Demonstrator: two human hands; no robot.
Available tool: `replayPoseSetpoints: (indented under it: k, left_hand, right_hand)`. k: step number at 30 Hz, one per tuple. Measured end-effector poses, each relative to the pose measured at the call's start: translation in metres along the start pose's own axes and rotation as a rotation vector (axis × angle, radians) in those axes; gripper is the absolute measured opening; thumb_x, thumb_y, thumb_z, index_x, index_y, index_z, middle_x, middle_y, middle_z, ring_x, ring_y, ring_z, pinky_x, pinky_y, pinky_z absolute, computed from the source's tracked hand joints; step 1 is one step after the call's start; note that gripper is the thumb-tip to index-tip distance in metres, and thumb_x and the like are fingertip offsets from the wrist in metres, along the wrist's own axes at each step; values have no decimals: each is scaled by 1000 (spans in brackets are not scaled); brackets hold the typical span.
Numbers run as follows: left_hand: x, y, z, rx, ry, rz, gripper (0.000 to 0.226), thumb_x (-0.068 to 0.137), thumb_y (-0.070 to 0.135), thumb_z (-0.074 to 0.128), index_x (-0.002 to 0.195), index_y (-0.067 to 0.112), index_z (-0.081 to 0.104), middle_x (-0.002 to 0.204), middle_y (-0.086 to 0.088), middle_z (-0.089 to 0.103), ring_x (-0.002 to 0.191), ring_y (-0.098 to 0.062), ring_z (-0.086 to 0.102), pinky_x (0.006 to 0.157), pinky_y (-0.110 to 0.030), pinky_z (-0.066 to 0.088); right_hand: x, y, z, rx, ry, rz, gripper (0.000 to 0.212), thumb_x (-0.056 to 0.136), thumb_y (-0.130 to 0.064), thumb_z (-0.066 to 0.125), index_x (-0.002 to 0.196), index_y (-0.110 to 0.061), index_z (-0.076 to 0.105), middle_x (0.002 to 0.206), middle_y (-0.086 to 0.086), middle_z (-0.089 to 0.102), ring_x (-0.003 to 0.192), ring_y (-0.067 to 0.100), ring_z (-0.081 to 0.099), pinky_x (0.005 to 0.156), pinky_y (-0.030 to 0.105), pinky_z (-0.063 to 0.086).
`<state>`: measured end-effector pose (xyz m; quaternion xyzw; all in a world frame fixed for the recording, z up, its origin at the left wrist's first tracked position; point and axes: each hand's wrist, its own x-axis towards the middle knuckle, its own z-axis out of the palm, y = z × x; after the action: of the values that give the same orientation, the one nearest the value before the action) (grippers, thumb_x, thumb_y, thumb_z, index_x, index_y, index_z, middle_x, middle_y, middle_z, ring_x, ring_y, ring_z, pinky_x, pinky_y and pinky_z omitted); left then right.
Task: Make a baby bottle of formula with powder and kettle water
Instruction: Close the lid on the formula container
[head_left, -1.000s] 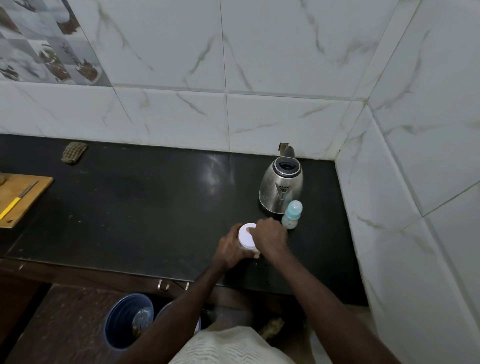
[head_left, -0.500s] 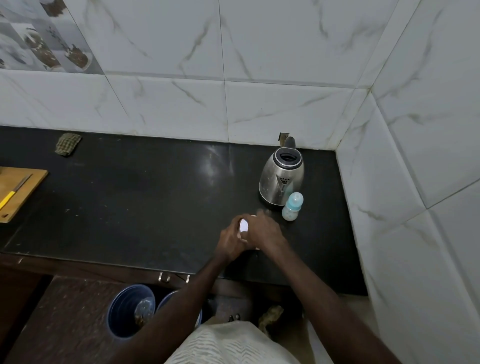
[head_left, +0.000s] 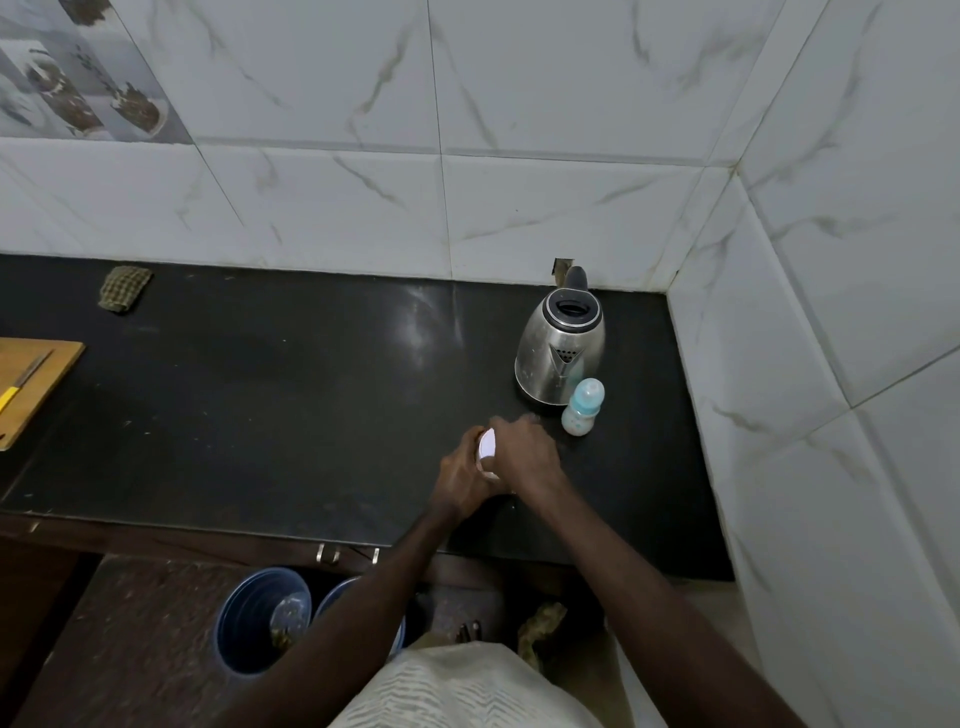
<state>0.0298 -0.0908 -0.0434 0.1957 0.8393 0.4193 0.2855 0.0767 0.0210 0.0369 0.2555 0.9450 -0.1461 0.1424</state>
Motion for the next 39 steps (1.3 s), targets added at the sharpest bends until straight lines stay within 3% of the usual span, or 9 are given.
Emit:
replayPoseSetpoints:
  k: [7, 10, 14, 17, 20, 26, 29, 32, 39]
  left_hand:
    - [3, 5, -2, 23, -56, 2, 87, 71, 39, 88, 145, 26, 44, 123, 3, 66, 113, -18, 64, 86, -25, 46]
    - [7, 9, -3, 68, -50, 12, 105, 55, 58, 84, 147, 30, 41, 132, 1, 65, 121, -20, 62, 94, -29, 49]
    - [34, 14, 4, 98, -17, 34, 118, 44, 58, 92, 147, 30, 41, 138, 4, 60, 129, -21, 53, 105, -38, 48]
    - [56, 28, 12, 75, -7, 36, 107, 42, 56, 91, 136, 36, 47, 128, 9, 62, 126, -22, 51, 101, -36, 49]
    - [68, 40, 20, 49, 17, 43, 95, 46, 53, 91, 130, 34, 49, 123, 11, 62, 123, -22, 48, 98, -38, 50]
    - [78, 49, 39, 20, 95, 20, 90, 51, 53, 87, 128, 25, 50, 125, 7, 60, 122, -26, 50, 91, -30, 38]
    - [80, 42, 50, 57, 159, 16, 93, 51, 60, 80, 129, 22, 49, 128, 3, 57, 120, -27, 52, 91, -27, 31]
    - [75, 42, 53, 81, 219, 0, 92, 54, 52, 86, 132, 16, 51, 129, -3, 57, 118, -30, 54, 96, -33, 40]
    - [64, 42, 52, 77, 230, -27, 94, 68, 34, 89, 145, 12, 42, 145, -8, 49, 134, -30, 45, 109, -38, 41]
  right_hand:
    - [8, -16, -4, -113, 72, 65, 28, 96, -29, 67, 116, -11, 72, 120, 9, 72, 114, 27, 70, 86, 33, 56]
    - [8, -8, 0, 21, 59, 126, 41, 92, -39, 71, 120, -9, 68, 122, 10, 71, 115, 29, 69, 88, 36, 55]
    - [14, 36, -1, 259, 19, 256, 65, 92, -62, 64, 131, -10, 58, 127, 13, 66, 119, 34, 63, 90, 41, 50]
    - [11, 66, -6, 332, 234, 404, 50, 94, -47, 64, 128, -10, 55, 125, 14, 64, 114, 37, 64, 87, 43, 52]
    - [11, 83, -8, 382, 410, 498, 52, 90, -30, 71, 131, -8, 47, 127, 16, 57, 111, 40, 65, 84, 45, 53]
    - [36, 101, -1, 541, 349, 434, 88, 83, -20, 79, 156, -18, 30, 149, 14, 43, 125, 40, 57, 96, 47, 51]
    - [41, 103, 5, 551, 363, 379, 73, 85, -21, 75, 150, -20, 39, 138, 14, 53, 124, 37, 58, 96, 44, 50]
    - [37, 105, 2, 543, 370, 392, 56, 85, -25, 74, 136, -19, 50, 125, 14, 60, 115, 38, 61, 90, 41, 50]
    - [30, 107, 8, 455, 332, 391, 59, 84, -34, 77, 136, -22, 51, 121, 14, 62, 113, 37, 62, 87, 41, 51]
